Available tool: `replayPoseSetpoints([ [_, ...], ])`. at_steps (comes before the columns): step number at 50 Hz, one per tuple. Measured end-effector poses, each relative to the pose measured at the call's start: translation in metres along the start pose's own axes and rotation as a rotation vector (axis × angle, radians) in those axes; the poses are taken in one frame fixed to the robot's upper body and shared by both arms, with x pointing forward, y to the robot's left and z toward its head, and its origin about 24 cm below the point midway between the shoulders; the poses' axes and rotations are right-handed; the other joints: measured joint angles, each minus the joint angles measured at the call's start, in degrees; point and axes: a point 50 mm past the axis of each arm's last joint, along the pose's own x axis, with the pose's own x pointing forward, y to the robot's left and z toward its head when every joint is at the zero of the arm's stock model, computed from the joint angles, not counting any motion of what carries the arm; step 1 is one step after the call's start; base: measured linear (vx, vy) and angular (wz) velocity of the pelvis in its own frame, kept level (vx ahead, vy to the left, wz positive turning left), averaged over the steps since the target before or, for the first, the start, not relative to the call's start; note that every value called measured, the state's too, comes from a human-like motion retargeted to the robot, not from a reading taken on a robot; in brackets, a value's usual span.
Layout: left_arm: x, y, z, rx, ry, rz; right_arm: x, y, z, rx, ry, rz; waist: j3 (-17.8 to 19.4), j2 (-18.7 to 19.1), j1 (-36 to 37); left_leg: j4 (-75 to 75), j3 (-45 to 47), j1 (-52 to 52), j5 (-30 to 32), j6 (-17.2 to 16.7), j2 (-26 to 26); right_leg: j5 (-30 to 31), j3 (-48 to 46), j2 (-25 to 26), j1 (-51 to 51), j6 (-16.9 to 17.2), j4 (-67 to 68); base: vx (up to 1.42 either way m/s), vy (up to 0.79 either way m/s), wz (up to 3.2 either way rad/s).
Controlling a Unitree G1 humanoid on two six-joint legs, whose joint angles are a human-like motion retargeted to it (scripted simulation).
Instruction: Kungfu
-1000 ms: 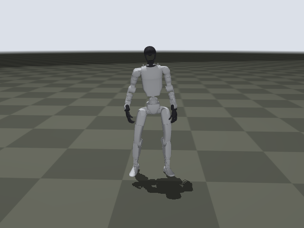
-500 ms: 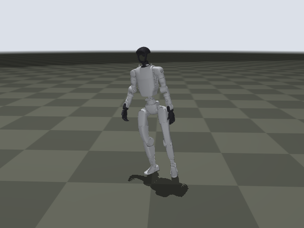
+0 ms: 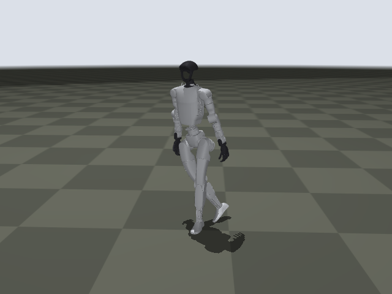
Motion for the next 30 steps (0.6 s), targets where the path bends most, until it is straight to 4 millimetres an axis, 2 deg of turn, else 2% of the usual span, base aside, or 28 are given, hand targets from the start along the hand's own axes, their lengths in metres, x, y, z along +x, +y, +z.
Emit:
replayPoseSetpoints([
  [2, 0.000, 0.002, 0.007, -0.009, 0.001, 0.019, -0.001, -0.004, -0.001, 0.019, -0.010, -0.011, -0.41, 2.03, 1.03, -2.01, 0.90, 2.92, 0.56, -2.22, 4.04, 2.90, -7.62, 3.14, -5.39, 0.00, 9.08, 0.00, -1.17, -0.23],
  [4, 0.000, 0.002, 0.018, -0.022, -0.030, 0.032, -0.003, -0.008, -0.003, 0.038, -0.021, -0.022, -1.46, 2.97, 2.93, -2.95, 1.34, 3.96, 0.42, -3.19, 5.97, 4.49, -11.31, 3.38, -9.79, 0.00, 16.98, 0.31, -0.51, -0.60],
  [7, -0.001, -0.002, 0.038, -0.003, -0.092, 0.017, -0.003, -0.010, -0.004, 0.083, -0.024, -0.050, -3.33, 3.97, 2.81, -6.03, 0.55, 6.15, -0.23, -3.21, 5.62, 0.87, -12.85, -0.88, -16.10, 0.00, 25.44, 0.71, 0.12, 0.25],
  [9, -0.002, -0.004, 0.056, 0.036, -0.150, -0.004, -0.002, -0.009, -0.001, 0.112, -0.037, -0.062, -3.58, 4.98, 1.75, -8.70, -1.13, 8.64, -0.91, -2.53, 4.06, -0.84, -12.64, -4.51, -18.54, 0.00, 26.18, 0.78, 0.23, 0.82],
  [12, -0.007, -0.007, 0.091, 0.112, -0.273, -0.030, 0.000, -0.010, 0.012, 0.139, -0.086, -0.064, -1.44, 6.94, -0.13, -10.39, -5.84, 13.12, -2.97, -1.64, 2.05, -2.30, -9.68, -10.33, -18.70, 0.00, 21.40, 0.68, 0.32, 1.26],
  [15, -0.015, -0.018, 0.123, 0.223, -0.389, -0.072, -0.001, -0.022, 0.021, 0.119, -0.126, -0.084, 2.25, 8.56, -3.46, -10.63, -11.96, 19.33, -5.44, 0.38, -2.82, -3.05, -6.92, -20.08, -15.10, 0.00, 13.67, 0.61, 0.21, 1.99],
  [18, -0.024, -0.021, 0.151, 0.359, -0.475, -0.103, -0.002, -0.029, 0.035, 0.049, -0.168, -0.098, 4.14, 8.78, -5.49, -9.28, -16.69, 21.29, -6.90, 0.01, -3.98, -0.82, -5.14, -25.07, -14.11, -4.77, 2.13, 0.34, -0.22, 1.64],
  [20, -0.030, -0.021, 0.165, 0.449, -0.518, -0.113, -0.002, -0.032, 0.043, -0.005, -0.182, -0.108, 5.12, 8.30, -6.28, -8.43, -19.43, 22.63, -8.01, -0.47, -4.62, 2.93, -2.99, -26.89, -13.69, -7.43, -5.26, 0.30, -0.34, 1.37],
  [22, -0.035, -0.019, 0.174, 0.522, -0.553, -0.105, -0.002, -0.033, 0.046, -0.062, -0.179, -0.121, 5.97, 8.18, -6.99, -7.70, -22.60, 24.06, -9.15, -1.09, -4.49, 6.39, 1.73, -26.48, -13.70, -9.34, -10.90, 0.35, -0.47, 1.41],
  [23, -0.036, -0.019, 0.177, 0.550, -0.566, -0.096, -0.002, -0.034, 0.047, -0.091, -0.176, -0.126, 6.05, 8.34, -7.43, -7.20, -24.41, 24.37, -9.74, -1.48, -4.13, 6.28, 3.15, -26.45, -13.79, -8.52, -12.98, 0.34, -0.53, 1.35],
  [25, -0.037, -0.014, 0.178, 0.583, -0.578, -0.071, -0.002, -0.033, 0.049, -0.152, -0.170, -0.128, 5.14, 7.25, -7.22, -5.82, -26.21, 23.90, -10.99, -2.38, -3.95, 2.92, 7.39, -27.02, -15.23, -4.15, -13.48, 0.36, -0.68, 0.95],
  [26, -0.036, -0.011, 0.176, 0.582, -0.573, -0.058, -0.001, -0.031, 0.050, -0.181, -0.166, -0.124, 4.68, 5.90, -6.35, -5.25, -25.85, 23.71, -11.37, -2.64, -4.30, 5.62, 7.95, -27.04, -15.80, -3.58, -12.39, 0.33, -0.71, 0.46],
  [27, -0.035, -0.008, 0.174, 0.578, -0.566, -0.046, 0.000, -0.029, 0.052, -0.209, -0.163, -0.120, 4.43, 4.92, -5.61, -4.68, -25.81, 23.59, -11.62, -2.94, -4.40, 7.38, 7.78, -26.92, -16.07, -3.89, -11.45, 0.26, -0.65, 0.38],
  [28, -0.034, -0.005, 0.171, 0.566, -0.558, -0.036, 0.001, -0.027, 0.054, -0.233, -0.164, -0.115, 4.58, 4.68, -5.14, -4.14, -26.39, 23.62, -11.62, -3.28, -3.98, 7.25, 6.17, -26.52, -15.75, -5.97, -10.78, 0.23, -0.68, 0.69],
  [30, -0.031, 0.001, 0.164, 0.533, -0.522, -0.026, 0.001, -0.023, 0.055, -0.272, -0.160, -0.101, 4.27, 4.11, -5.25, -3.24, -28.23, 23.29, -10.50, -3.37, -4.08, 4.31, 1.50, -25.58, -13.95, -9.30, -10.12, 0.22, -0.73, 1.18],
])
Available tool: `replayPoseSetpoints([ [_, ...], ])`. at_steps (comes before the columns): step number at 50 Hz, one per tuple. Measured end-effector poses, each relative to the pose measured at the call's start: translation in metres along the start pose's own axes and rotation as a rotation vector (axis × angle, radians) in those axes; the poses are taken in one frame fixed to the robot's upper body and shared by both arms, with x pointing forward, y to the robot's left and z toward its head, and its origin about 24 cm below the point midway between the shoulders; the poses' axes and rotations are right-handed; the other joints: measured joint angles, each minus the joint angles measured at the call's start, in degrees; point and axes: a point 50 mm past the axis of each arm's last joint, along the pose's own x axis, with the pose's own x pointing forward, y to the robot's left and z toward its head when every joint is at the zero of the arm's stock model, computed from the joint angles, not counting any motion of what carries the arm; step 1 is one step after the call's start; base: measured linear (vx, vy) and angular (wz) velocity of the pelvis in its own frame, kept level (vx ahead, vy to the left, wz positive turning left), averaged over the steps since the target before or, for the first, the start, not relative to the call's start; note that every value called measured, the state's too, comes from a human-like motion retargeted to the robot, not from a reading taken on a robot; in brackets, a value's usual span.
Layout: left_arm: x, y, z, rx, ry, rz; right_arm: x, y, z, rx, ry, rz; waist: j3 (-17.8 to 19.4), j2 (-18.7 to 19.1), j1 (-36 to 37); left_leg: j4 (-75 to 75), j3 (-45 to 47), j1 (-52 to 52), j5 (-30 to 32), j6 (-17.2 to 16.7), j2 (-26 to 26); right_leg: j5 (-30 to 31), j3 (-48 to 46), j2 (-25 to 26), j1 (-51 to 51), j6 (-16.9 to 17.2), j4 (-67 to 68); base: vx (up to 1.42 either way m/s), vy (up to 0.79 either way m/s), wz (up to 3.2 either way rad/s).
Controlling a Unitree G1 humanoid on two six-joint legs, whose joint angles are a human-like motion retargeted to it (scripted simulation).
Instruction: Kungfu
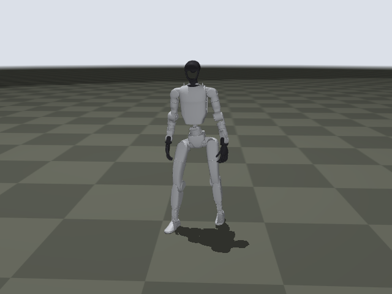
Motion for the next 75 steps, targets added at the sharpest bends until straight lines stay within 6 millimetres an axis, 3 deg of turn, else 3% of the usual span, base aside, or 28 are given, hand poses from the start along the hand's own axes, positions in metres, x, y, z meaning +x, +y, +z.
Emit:
replayPoseSetpoints([
  [3, -0.001, -0.011, -0.017, -0.030, 0.132, -0.034, -0.001, 0.003, -0.007, 0.028, 0.040, 0.043, -3.70, -0.82, 2.36, 2.10, -1.11, -5.79, 4.27, -0.91, 2.60, -3.83, -3.18, -1.19, -2.48, 1.78, 2.39, 0.08, -0.65, 1.54],
  [7, 0.001, -0.038, -0.019, -0.316, 0.176, 0.038, 0.001, -0.015, 0.006, 0.019, 0.055, 0.079, -1.26, 0.64, 1.07, 2.11, 5.57, -8.54, 10.91, -2.38, 6.64, -4.41, -13.40, -1.47, 1.86, 0.44, -0.72, -0.11, -0.49, 1.68],
  [11, -0.004, -0.056, -0.037, -0.529, 0.206, 0.069, 0.000, -0.043, 0.020, 0.000, 0.042, 0.013, -0.11, 3.38, 1.08, -3.42, 18.40, -6.45, 12.01, -6.43, 9.93, -5.48, -17.73, 0.04, 3.16, -0.45, -1.90, -0.08, -0.24, 0.92],
  [15, -0.013, -0.080, -0.061, -0.544, 0.291, 0.067, -0.006, -0.078, 0.035, -0.005, 0.012, -0.069, 0.23, 6.12, 3.01, -5.34, 13.25, -5.02, 12.70, -10.80, 8.01, -6.77, -19.08, 2.20, 2.80, -1.48, -1.35, -0.04, -0.10, 0.26],
  [20, -0.029, -0.095, -0.093, -0.426, 0.431, -0.014, -0.007, -0.094, 0.053, 0.069, -0.038, -0.206, 1.41, 8.41, 2.18, -5.10, 16.70, 0.06, 12.94, -10.39, 8.32, -7.04, -18.93, 3.53, 3.53, -1.92, -1.28, -0.03, 0.06, 0.32],
  [22, -0.032, -0.094, -0.099, -0.358, 0.459, -0.013, -0.006, -0.092, 0.058, 0.147, -0.084, -0.231, 1.39, 9.45, -1.16, -3.75, 13.43, 0.45, 12.91, -9.42, 8.23, -7.62, -22.43, 2.70, 4.42, -1.65, -0.69, -0.09, 0.05, 1.36],
  [25, -0.030, -0.084, -0.098, -0.297, 0.460, 0.029, -0.003, -0.084, 0.062, 0.297, -0.139, -0.207, 1.91, 7.40, 0.48, -2.84, 13.94, 2.07, 13.49, -8.40, 8.11, -6.83, -20.71, 2.24, 4.18, -1.69, -0.95, -0.12, 0.11, 0.12],
  [30, -0.016, -0.064, -0.068, -0.262, 0.356, 0.122, 0.001, -0.063, 0.060, 0.479, -0.188, -0.057, 3.23, 5.82, 1.38, -3.13, 11.82, 2.80, 11.70, -6.75, 8.13, -5.69, -21.75, 1.21, 5.04, -1.37, -0.70, -0.15, 0.24, 0.27],
  [34, -0.003, -0.058, -0.035, -0.234, 0.212, 0.112, 0.002, -0.053, 0.060, 0.434, -0.189, 0.033, 4.66, 6.07, 1.16, -3.91, 11.04, 3.06, 6.78, -7.90, 7.93, -3.74, -21.97, 0.62, 5.45, -0.93, -0.49, -0.16, 0.46, 0.12],
  [40, 0.008, -0.046, 0.011, -0.071, 0.044, 0.026, 0.002, -0.051, 0.064, 0.179, -0.182, 0.009, 7.51, 5.69, 0.16, -6.47, 11.98, 4.12, 0.11, -3.38, 4.81, 0.83, -21.68, -1.89, 5.36, 1.36, -1.76, -0.21, 0.57, -0.07],
  [42, 0.008, -0.039, 0.016, -0.014, 0.021, 0.003, 0.003, -0.045, 0.059, 0.118, -0.180, -0.048, 7.46, 5.16, 0.59, -6.47, 12.86, 3.50, 0.25, -2.99, 4.24, -1.22, -19.59, -2.07, 4.73, 1.69, -2.21, -0.18, 0.48, -0.31],
  [47, 0.006, -0.028, 0.006, 0.035, 0.063, -0.085, 0.002, -0.028, 0.039, 0.092, -0.171, -0.137, 6.29, 5.45, -0.03, -6.72, 12.20, 0.64, 2.19, -1.01, 3.47, -4.41, -9.33, 0.69, 2.86, 2.14, 1.86, -0.18, 0.35, 0.04],
  [53, -0.002, -0.023, -0.020, -0.155, 0.136, -0.175, 0.000, -0.005, 0.008, 0.175, -0.062, -0.126, 2.83, 5.89, -2.59, -8.95, 10.65, -2.55, 4.43, -0.06, 2.51, -6.91, -5.08, 5.06, 4.59, 3.14, 9.71, -0.09, 0.18, 0.18],
  [57, -0.009, -0.030, -0.045, -0.292, 0.242, -0.182, -0.004, 0.016, -0.019, 0.334, 0.044, -0.060, 0.90, 3.89, -2.57, -9.89, 9.45, -2.91, 5.30, 0.11, 0.60, -9.25, -3.06, 7.56, 8.28, 6.27, 8.04, -0.01, 0.10, 0.36],
  [60, -0.014, -0.044, -0.062, -0.428, 0.297, -0.140, -0.009, 0.030, -0.034, 0.457, 0.078, 0.014, -0.69, 2.33, -2.16, -9.60, 8.59, -3.50, 5.32, 0.41, -0.92, -10.74, -10.04, 6.16, 11.88, 3.85, 2.17, 0.01, 0.03, 0.18],
  [62, -0.019, -0.053, -0.073, -0.547, 0.321, -0.128, -0.011, 0.035, -0.037, 0.494, 0.078, 0.071, -1.74, 0.10, 1.56, -9.34, 12.56, -3.82, 4.61, 0.50, -1.12, -10.58, -9.97, 6.06, 12.39, 0.82, -0.88, -0.02, 0.03, -1.15],
  [65, -0.026, -0.069, -0.087, -0.714, 0.341, -0.149, -0.009, 0.036, -0.034, 0.454, 0.092, 0.123, -2.07, -0.92, 2.74, -8.86, 14.81, -4.12, 4.20, 0.50, -1.05, -9.95, -7.81, 5.62, 11.57, 2.17, -1.81, -0.07, 0.06, -0.68],
  [69, -0.032, -0.095, -0.095, -0.847, 0.359, -0.164, -0.002, 0.023, -0.014, 0.240, 0.074, 0.106, -1.81, 0.11, 1.28, -9.07, 16.72, -4.45, 4.31, 0.66, -0.23, -9.33, -6.56, 4.95, 9.09, 5.76, 0.28, -0.13, 0.06, -0.46],
  [72, -0.035, -0.104, -0.097, -0.858, 0.392, -0.146, 0.004, 0.016, 0.007, 0.102, 0.015, 0.077, -1.10, 1.37, -0.72, -9.16, 17.28, -4.73, 4.75, 0.79, 0.37, -9.09, -3.86, 5.27, 6.97, 7.31, 2.59, -0.16, 0.02, -0.23],
  [75, -0.032, -0.101, -0.093, -0.797, 0.402, -0.110, 0.007, 0.014, 0.026, 0.061, -0.071, 0.054, 0.55, 2.42, -2.37, -9.03, 16.62, -4.17, 5.04, 0.67, 0.98, -9.68, 0.19, 6.20, 7.06, 5.56, 3.10, -0.13, -0.05, 0.13],
])
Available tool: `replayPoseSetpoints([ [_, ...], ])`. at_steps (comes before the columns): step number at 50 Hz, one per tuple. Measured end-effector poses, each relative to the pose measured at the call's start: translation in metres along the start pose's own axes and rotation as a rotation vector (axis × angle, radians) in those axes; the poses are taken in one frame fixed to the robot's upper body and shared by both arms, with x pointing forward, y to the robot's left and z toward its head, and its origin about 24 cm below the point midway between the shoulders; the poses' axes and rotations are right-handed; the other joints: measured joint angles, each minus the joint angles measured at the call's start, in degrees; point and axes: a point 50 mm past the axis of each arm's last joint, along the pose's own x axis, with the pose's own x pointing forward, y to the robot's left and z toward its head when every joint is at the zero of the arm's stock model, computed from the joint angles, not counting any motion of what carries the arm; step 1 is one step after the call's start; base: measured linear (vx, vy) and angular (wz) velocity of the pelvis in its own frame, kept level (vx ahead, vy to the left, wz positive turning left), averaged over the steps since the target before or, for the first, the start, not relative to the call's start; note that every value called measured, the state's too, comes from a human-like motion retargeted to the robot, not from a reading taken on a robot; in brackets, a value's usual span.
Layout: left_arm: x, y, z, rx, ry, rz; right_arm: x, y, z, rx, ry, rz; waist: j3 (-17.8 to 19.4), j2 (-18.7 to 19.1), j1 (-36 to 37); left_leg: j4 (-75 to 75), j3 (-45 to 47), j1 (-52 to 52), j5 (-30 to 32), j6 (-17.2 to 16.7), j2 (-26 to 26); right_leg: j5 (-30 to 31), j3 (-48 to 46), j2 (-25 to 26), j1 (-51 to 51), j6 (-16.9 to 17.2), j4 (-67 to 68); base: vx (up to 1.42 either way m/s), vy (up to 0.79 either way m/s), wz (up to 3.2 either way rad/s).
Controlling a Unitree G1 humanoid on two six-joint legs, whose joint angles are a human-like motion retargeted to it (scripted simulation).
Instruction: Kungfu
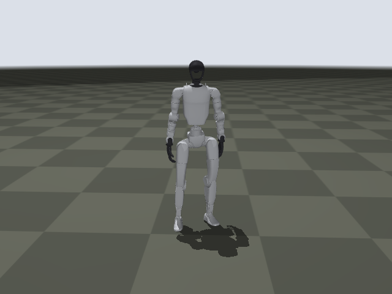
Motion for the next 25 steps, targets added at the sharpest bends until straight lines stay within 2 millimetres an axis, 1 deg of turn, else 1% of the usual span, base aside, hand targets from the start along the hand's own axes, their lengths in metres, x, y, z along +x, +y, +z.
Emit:
replayPoseSetpoints([
  [3, 0.000, 0.001, 0.018, 0.085, -0.052, 0.048, 0.000, 0.002, 0.004, 0.066, -0.051, -0.016, 0.85, 0.51, -0.70, 0.16, -1.63, 0.51, 0.37, -0.34, 0.22, -0.68, -1.76, -0.77, 1.75, -3.29, -1.85, -0.05, -0.09, 0.41],
  [5, 0.000, 0.001, 0.032, 0.149, -0.106, 0.070, -0.001, 0.005, 0.001, 0.148, -0.071, 0.000, 0.33, -0.17, 0.73, -0.12, -1.44, 0.72, 0.59, -0.54, 0.06, 0.05, -6.04, -2.08, 2.80, -4.38, -3.06, 0.01, -0.15, 0.02],
  [7, -0.001, 0.001, 0.048, 0.208, -0.175, 0.082, -0.003, 0.009, -0.005, 0.241, -0.071, 0.039, -1.00, -1.28, 3.28, -0.53, -0.50, 0.45, 0.87, -0.62, 0.06, 0.03, -7.25, -2.01, 2.43, -5.40, -3.26, 0.04, -0.17, -0.23],
  [10, -0.004, -0.005, 0.071, 0.236, -0.294, 0.070, -0.004, 0.013, -0.009, 0.322, -0.057, 0.089, -1.29, -2.20, 5.64, -0.65, -0.03, 0.71, 1.28, -0.80, 0.14, 0.14, -6.58, -1.72, 2.45, -4.99, -3.79, -0.06, -0.19, -0.08],
  [12, -0.006, -0.012, 0.087, 0.190, -0.378, 0.048, -0.003, 0.011, -0.004, 0.354, -0.080, 0.100, -0.65, -1.84, 5.96, -0.53, -0.09, 1.13, 1.47, -1.11, 0.61, -0.20, -7.04, -1.58, 3.00, -4.69, -3.71, -0.10, -0.11, 0.01],
  [14, -0.009, -0.018, 0.099, 0.102, -0.449, 0.020, -0.003, 0.005, 0.001, 0.406, -0.120, 0.092, -0.49, -1.06, 5.41, -0.39, -0.45, 1.25, 1.68, -1.40, 1.12, -0.58, -7.19, -1.22, 3.17, -4.95, -3.37, -0.05, -0.11, 0.11],
  [16, -0.010, -0.023, 0.106, -0.016, -0.500, -0.014, -0.003, 0.000, 0.006, 0.498, -0.168, 0.080, -0.88, -0.32, 4.63, -0.34, -0.80, 1.20, 1.90, -1.58, 1.44, -0.83, -7.01, -0.67, 3.19, -5.52, -3.26, -0.01, -0.11, 0.13],
  [18, -0.012, -0.027, 0.111, -0.158, -0.544, -0.067, -0.003, -0.005, 0.011, 0.640, -0.222, 0.063, -1.20, 0.19, 4.22, -0.32, -0.92, 1.17, 2.10, -1.78, 1.75, -1.06, -6.80, -0.15, 3.17, -6.06, -3.19, -0.03, -0.12, 0.04],
  [20, -0.014, -0.029, 0.117, -0.328, -0.590, -0.146, -0.003, -0.011, 0.017, 0.820, -0.295, 0.048, -1.04, 0.39, 4.38, -0.26, -0.73, 1.38, 2.26, -2.10, 2.17, -1.26, -6.71, 0.23, 3.25, -6.52, -3.07, -0.07, -0.13, -0.09],
  [23, -0.017, -0.031, 0.126, -0.680, -0.653, -0.313, -0.003, -0.023, 0.028, 1.118, -0.437, 0.026, -0.89, 0.57, 4.89, -0.05, -0.25, 1.45, 2.35, -2.69, 2.81, -1.49, -6.32, 0.65, 2.91, -7.12, -2.69, -0.08, -0.14, -0.15],
  [25, -0.020, -0.033, 0.133, -0.981, -0.703, -0.457, -0.004, -0.033, 0.034, 1.292, -0.539, -0.009, -0.92, 0.95, 4.90, 0.19, -0.16, 1.38, 2.33, -3.07, 3.19, -1.53, -5.96, 1.13, 2.82, -7.41, -2.71, -0.05, -0.09, -0.08],
])
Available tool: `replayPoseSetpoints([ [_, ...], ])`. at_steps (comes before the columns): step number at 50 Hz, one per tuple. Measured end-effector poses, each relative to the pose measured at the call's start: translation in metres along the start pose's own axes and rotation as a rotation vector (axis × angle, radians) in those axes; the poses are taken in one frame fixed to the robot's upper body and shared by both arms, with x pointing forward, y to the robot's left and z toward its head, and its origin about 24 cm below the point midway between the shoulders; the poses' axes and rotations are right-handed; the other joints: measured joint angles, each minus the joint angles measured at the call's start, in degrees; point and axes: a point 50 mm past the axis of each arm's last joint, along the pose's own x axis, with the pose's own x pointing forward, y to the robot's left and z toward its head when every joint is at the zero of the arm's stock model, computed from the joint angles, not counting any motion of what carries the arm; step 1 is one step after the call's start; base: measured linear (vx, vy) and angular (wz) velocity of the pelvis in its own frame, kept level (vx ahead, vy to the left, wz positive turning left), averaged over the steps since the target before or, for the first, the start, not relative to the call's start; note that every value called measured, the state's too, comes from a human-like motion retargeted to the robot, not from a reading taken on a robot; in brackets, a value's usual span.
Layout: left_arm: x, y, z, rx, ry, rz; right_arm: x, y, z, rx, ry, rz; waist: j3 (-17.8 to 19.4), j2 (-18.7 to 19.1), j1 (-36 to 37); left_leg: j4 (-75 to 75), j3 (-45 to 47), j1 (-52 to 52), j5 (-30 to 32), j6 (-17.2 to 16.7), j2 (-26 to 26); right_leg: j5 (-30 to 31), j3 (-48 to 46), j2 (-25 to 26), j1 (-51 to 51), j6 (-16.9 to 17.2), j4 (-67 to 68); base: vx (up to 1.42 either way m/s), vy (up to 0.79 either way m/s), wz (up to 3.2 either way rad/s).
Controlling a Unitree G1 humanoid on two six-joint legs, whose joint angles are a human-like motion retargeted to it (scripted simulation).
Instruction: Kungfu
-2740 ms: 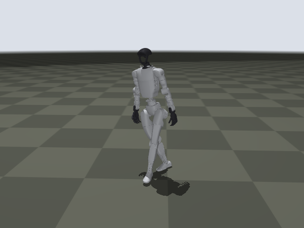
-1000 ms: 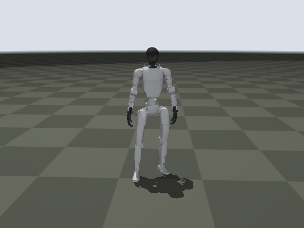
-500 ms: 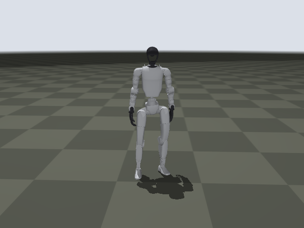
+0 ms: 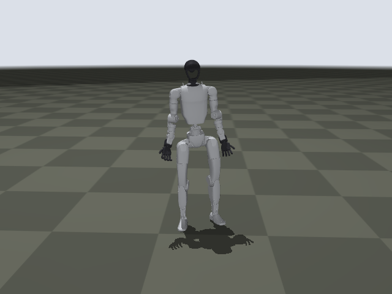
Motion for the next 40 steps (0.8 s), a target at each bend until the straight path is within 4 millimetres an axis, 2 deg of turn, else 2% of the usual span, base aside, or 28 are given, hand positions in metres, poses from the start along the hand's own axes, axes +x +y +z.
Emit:
replayPoseSetpoints([
  [5, 0.001, -0.005, 0.028, -0.824, -0.381, -0.147, 0.008, 0.004, 0.027, 0.340, -0.263, -0.041, 0.46, 1.28, -0.82, 0.38, -0.53, -0.37, 0.60, -0.91, 0.93, -0.57, -0.02, 1.16, 0.20, -0.42, -0.30, -0.07, -0.12, 0.06],
  [8, -0.003, 0.005, 0.047, -1.050, -0.567, -0.110, 0.008, 0.002, 0.038, 0.569, -0.411, -0.072, 0.53, 1.68, -1.58, 0.01, -1.51, -0.79, 1.69, -1.44, 1.17, -0.95, -1.67, 1.44, 0.61, -0.37, -0.63, -0.07, -0.13, 0.33],
  [12, -0.007, 0.014, 0.067, -1.052, -0.651, -0.051, 0.003, -0.011, 0.046, 0.870, -0.584, -0.141, 0.67, 1.77, -2.70, -0.38, -2.73, -1.81, 2.16, -1.71, 1.42, -1.36, -3.87, 1.44, 0.94, -0.43, -0.98, -0.06, -0.13, 0.52],
  [15, -0.006, 0.011, 0.077, -1.039, -0.670, -0.056, -0.004, -0.024, 0.046, 0.998, -0.659, -0.203, 1.04, 1.47, -2.64, -0.06, -3.25, -2.56, 2.83, -2.08, 1.70, -1.54, -4.42, 1.60, 1.03, -0.79, -1.13, -0.06, -0.09, 0.35],
  [20, -0.006, 0.009, 0.082, -1.048, -0.684, -0.079, -0.014, -0.041, 0.045, 1.012, -0.678, -0.278, 1.44, 1.17, -1.70, 0.36, -4.00, -3.09, 4.00, -2.42, 2.05, -1.54, -3.91, 1.97, 1.06, -1.33, -1.24, -0.01, -0.01, 0.03],
  [24, -0.009, 0.015, 0.080, -0.971, -0.656, -0.041, -0.016, -0.044, 0.048, 0.942, -0.653, -0.281, 1.69, 1.66, -1.74, 0.64, -4.30, -3.20, 4.13, -2.82, 2.31, -1.67, -3.46, 2.37, 0.97, -1.56, -0.92, 0.00, 0.00, 0.00],
  [26, -0.011, 0.018, 0.081, -0.891, -0.635, -0.013, -0.016, -0.044, 0.049, 0.878, -0.625, -0.283, 2.04, 2.10, -1.77, 0.77, -3.85, -3.05, 4.15, -4.25, 2.66, -2.74, -3.09, 2.97, 0.91, -1.40, -0.56, 0.00, 0.00, 0.00],
  [28, -0.014, 0.023, 0.082, -0.741, -0.592, 0.025, -0.016, -0.044, 0.051, 0.770, -0.577, -0.296, 2.23, 2.73, -1.52, 1.56, -5.47, -3.25, 1.62, -8.60, 3.22, -6.72, 0.19, 4.71, 0.12, -1.58, 0.70, 0.00, 0.00, 0.00],
  [30, -0.017, 0.028, 0.084, -0.488, -0.502, 0.070, -0.017, -0.046, 0.053, 0.592, -0.500, -0.330, 2.02, 3.39, -2.10, 3.92, -9.02, -5.12, -2.61, -12.12, 3.34, -11.04, 8.70, 7.86, -1.95, -2.93, 2.74, -0.01, -0.01, 0.25],
  [32, -0.022, 0.034, 0.087, -0.087, -0.360, 0.112, -0.019, -0.048, 0.056, 0.304, -0.381, -0.360, 2.04, 3.97, -3.72, 5.32, -14.74, -7.00, -5.19, -11.74, 1.72, -13.16, 17.34, 11.50, -3.39, -5.96, 3.74, -0.03, -0.04, 0.51],
  [35, -0.028, 0.036, 0.097, 0.732, -0.081, 0.123, -0.018, -0.047, 0.061, -0.294, -0.157, -0.352, 2.38, 3.72, -3.99, 5.79, -19.85, -7.46, -8.15, -12.00, -0.67, -12.26, 24.03, 14.25, -3.99, -6.81, 3.81, -0.03, -0.05, 0.23],
  [38, -0.024, 0.023, 0.104, 1.716, 0.310, 0.035, -0.014, -0.037, 0.066, -1.061, 0.088, -0.178, 4.22, 2.68, -3.72, 5.61, -19.32, -6.41, -5.90, -13.74, -1.02, -4.57, 15.83, 10.56, -1.47, -5.05, 0.83, -0.04, -0.01, 0.41],
  [40, -0.022, 0.017, 0.117, 2.323, 0.592, -0.012, -0.013, -0.035, 0.068, -1.571, 0.282, -0.002, 4.25, 2.20, -2.86, 6.13, -18.18, -6.75, -1.96, -13.62, -0.53, -3.56, 13.80, 9.69, -1.02, -4.43, 0.14, -0.02, -0.05, 0.36],
])
